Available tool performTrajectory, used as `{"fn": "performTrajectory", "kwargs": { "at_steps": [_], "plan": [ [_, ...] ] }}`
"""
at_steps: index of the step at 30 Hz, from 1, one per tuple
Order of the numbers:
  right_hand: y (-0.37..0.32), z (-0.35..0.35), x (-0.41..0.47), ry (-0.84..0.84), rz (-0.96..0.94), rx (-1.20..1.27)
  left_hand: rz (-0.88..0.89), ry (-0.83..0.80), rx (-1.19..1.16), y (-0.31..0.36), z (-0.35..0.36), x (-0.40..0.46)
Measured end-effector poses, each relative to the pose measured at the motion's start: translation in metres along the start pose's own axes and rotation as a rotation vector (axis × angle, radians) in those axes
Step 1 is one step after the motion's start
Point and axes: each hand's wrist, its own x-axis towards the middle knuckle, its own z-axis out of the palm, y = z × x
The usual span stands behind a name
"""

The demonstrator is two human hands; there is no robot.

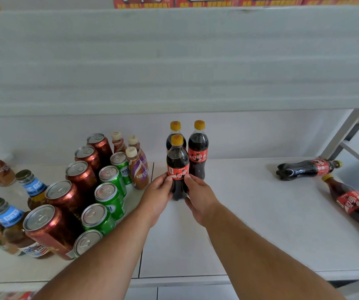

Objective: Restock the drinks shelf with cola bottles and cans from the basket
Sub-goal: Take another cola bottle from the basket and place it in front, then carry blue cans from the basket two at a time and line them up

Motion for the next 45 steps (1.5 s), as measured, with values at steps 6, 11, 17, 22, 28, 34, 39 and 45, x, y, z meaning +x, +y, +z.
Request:
{"fn": "performTrajectory", "kwargs": {
  "at_steps": [6, 11, 17, 22, 28, 34, 39, 45],
  "plan": [
    [-0.003, 0.0, 0.003, -0.006, 0.022, -0.011, -0.025, 0.026, 0.057, 0.002, -0.002, 0.004],
    [-0.004, -0.001, 0.002, -0.007, 0.04, -0.02, -0.029, 0.014, 0.063, 0.006, -0.001, 0.002],
    [-0.012, -0.005, -0.009, 0.047, 0.057, -0.196, -0.026, 0.066, 0.194, 0.009, -0.005, -0.008],
    [-0.016, -0.018, -0.031, 0.063, 0.008, -0.549, -0.003, 0.06, 0.495, 0.013, -0.004, -0.029],
    [-0.009, -0.027, -0.061, -0.035, -0.074, -1.074, -0.021, -0.075, 0.848, 0.013, -0.004, -0.069],
    [-0.018, -0.031, -0.094, -0.173, -0.213, -1.457, -0.001, -0.056, 1.026, 0.027, 0.003, -0.123],
    [-0.02, -0.04, -0.121, -0.302, -0.344, -1.602, -0.006, 0.092, 0.988, 0.027, 0.009, -0.178],
    [-0.007, -0.061, -0.161, -0.507, -0.457, -1.622, -0.095, 0.267, 0.994, 0.015, 0.034, -0.258]
  ]
}}
